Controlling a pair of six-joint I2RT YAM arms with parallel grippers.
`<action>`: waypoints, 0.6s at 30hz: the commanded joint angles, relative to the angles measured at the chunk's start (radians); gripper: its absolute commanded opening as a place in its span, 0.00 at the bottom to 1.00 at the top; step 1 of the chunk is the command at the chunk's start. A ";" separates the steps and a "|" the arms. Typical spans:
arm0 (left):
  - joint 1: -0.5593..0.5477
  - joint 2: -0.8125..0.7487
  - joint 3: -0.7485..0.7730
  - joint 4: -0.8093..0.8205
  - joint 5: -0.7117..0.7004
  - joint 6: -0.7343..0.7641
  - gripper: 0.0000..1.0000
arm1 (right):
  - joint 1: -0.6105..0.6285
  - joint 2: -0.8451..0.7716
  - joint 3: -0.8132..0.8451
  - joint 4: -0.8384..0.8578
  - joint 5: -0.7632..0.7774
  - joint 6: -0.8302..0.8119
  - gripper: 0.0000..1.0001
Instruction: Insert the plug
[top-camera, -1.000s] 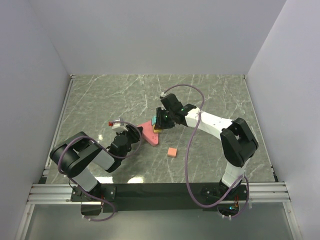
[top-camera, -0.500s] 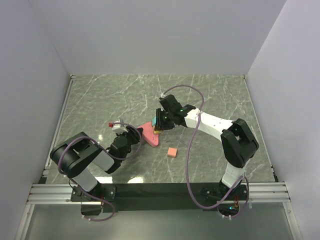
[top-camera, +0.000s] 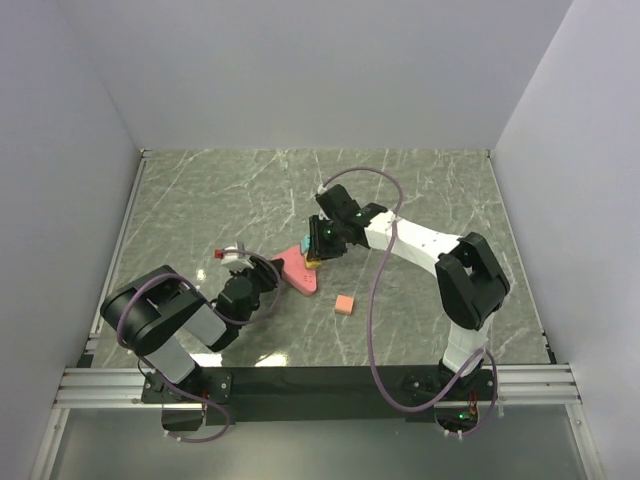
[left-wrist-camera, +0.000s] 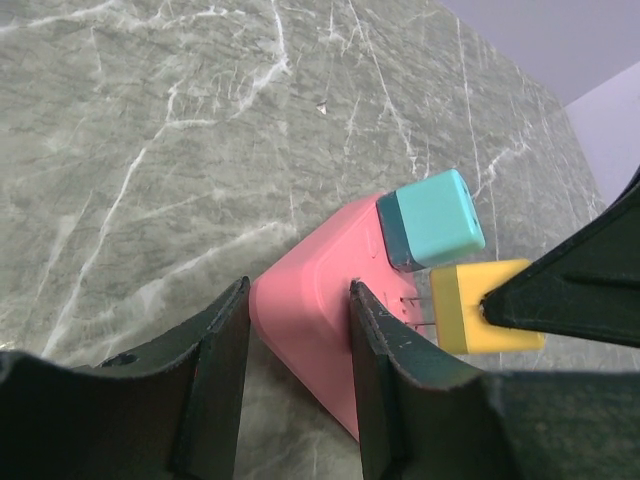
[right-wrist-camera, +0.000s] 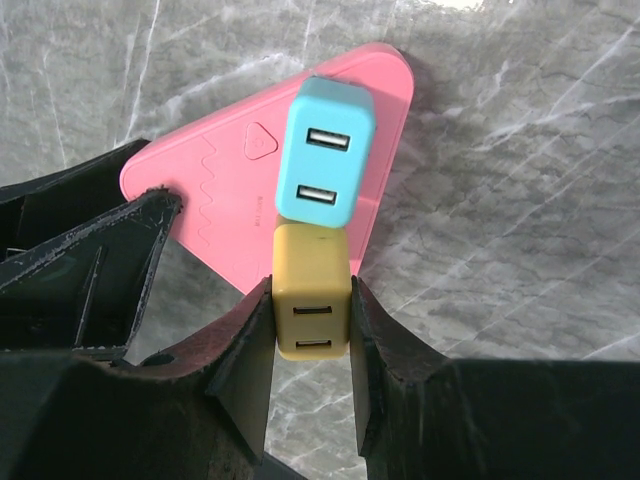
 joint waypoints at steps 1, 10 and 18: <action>-0.026 0.017 -0.035 0.015 0.049 0.071 0.00 | -0.003 0.076 0.013 -0.110 -0.002 -0.042 0.00; -0.040 0.042 -0.054 0.075 0.066 0.074 0.00 | -0.006 0.111 0.072 -0.170 0.031 -0.059 0.00; -0.060 0.056 -0.071 0.112 0.075 0.064 0.00 | -0.004 0.131 0.104 -0.184 0.090 -0.045 0.00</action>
